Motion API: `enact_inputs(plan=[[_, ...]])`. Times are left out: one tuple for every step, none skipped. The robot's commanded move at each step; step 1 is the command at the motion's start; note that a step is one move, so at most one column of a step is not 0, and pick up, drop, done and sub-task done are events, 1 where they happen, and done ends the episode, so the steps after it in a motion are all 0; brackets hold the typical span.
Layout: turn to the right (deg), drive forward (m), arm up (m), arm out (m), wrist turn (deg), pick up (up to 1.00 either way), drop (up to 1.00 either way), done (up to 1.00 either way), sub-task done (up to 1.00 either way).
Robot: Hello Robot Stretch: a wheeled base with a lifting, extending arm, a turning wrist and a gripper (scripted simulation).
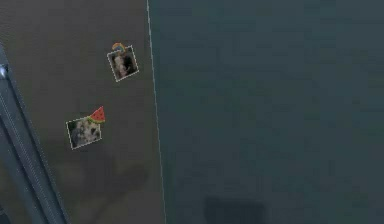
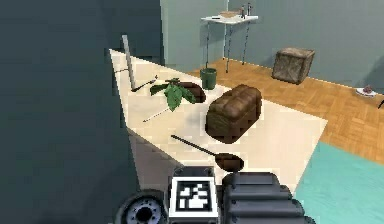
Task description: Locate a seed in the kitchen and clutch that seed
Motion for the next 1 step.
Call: enact_inputs(plan=[[0.0,0.0,0.0,0.48,0.0,0.0,0.0,0.0,0.0]])
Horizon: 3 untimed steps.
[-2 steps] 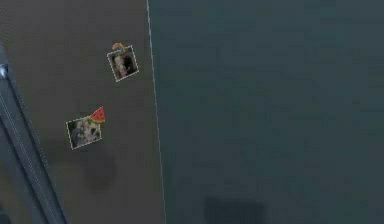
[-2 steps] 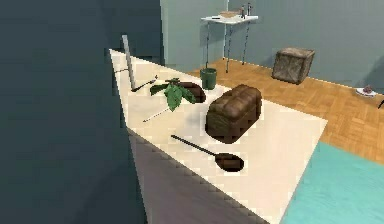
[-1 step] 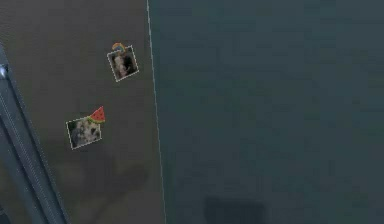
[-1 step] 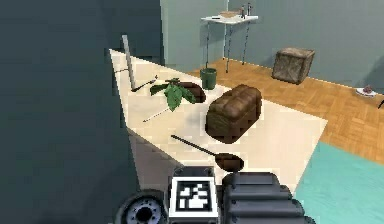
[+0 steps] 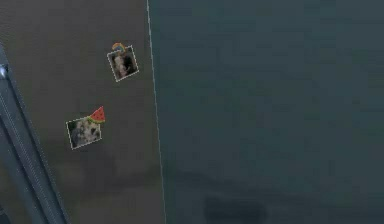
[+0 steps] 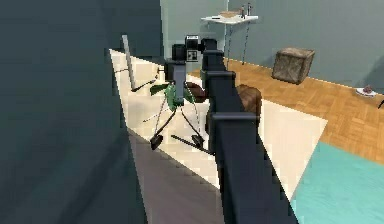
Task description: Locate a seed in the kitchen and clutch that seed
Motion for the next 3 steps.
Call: enact_inputs(plan=[[0.0,0.0,0.0,0.0,45.0,0.0,0.0,0.0,0.0],[0.0,0.0,0.0,0.0,45.0,0.0,0.0,0.0,0.0],[0.0,0.0,0.0,0.0,45.0,0.0,0.0,0.0,0.0]])
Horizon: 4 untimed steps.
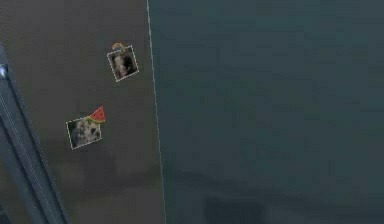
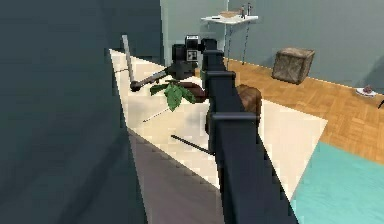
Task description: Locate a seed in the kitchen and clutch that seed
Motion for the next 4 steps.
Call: enact_inputs(plan=[[0.0,0.0,0.0,0.0,36.0,0.0,0.0,0.0,0.0],[0.0,0.0,-0.12,0.0,0.0,0.0,0.0,0.0,0.0],[0.0,0.0,0.0,0.0,0.0,1.0,0.0,0.0,0.0],[0.0,0.0,0.1,0.0,0.0,0.0,0.0,0.0,0.0]])
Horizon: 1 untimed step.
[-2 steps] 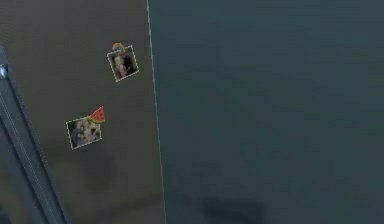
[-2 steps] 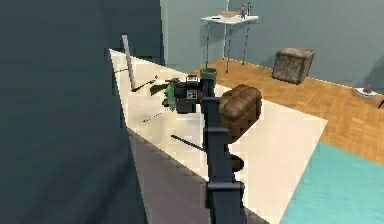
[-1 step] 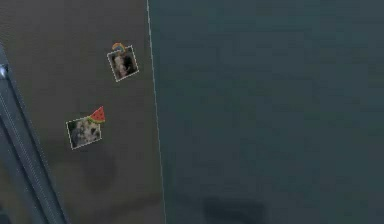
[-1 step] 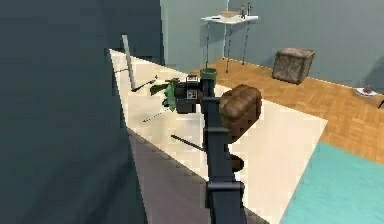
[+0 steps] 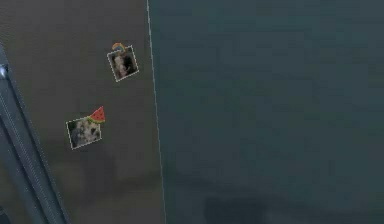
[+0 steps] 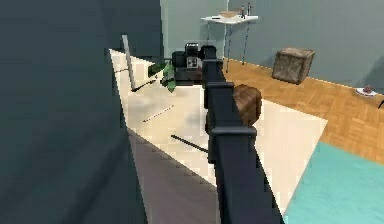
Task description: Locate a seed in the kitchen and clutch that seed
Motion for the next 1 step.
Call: enact_inputs(plan=[[0.0,0.0,0.0,0.0,0.0,0.0,0.0,1.0,0.0]])
